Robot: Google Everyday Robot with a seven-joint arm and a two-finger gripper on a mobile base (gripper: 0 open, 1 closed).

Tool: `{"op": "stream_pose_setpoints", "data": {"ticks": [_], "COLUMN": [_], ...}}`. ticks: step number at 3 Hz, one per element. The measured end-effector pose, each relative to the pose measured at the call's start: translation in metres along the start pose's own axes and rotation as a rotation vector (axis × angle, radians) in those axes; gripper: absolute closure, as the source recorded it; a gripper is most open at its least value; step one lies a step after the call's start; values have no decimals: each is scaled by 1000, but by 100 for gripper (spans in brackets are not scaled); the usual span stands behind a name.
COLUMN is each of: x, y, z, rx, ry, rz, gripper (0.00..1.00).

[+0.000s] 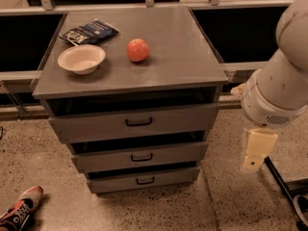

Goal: Open top drawer

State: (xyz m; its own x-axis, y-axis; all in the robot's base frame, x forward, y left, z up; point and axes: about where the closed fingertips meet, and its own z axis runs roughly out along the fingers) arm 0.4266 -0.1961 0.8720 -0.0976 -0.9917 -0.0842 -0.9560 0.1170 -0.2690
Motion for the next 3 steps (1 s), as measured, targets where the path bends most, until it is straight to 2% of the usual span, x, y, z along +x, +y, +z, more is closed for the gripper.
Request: {"op": "stream_pose_setpoints", "data": {"ticks": [1,2,3], "x": [-13,-33,-50], "y": [3,5,3], "z": [14,48,79], "rx": [-35,-70,-83], "ry": [-40,-85,-135], "rz": [-58,-122,-169], "gripper": [0,0,0]}}
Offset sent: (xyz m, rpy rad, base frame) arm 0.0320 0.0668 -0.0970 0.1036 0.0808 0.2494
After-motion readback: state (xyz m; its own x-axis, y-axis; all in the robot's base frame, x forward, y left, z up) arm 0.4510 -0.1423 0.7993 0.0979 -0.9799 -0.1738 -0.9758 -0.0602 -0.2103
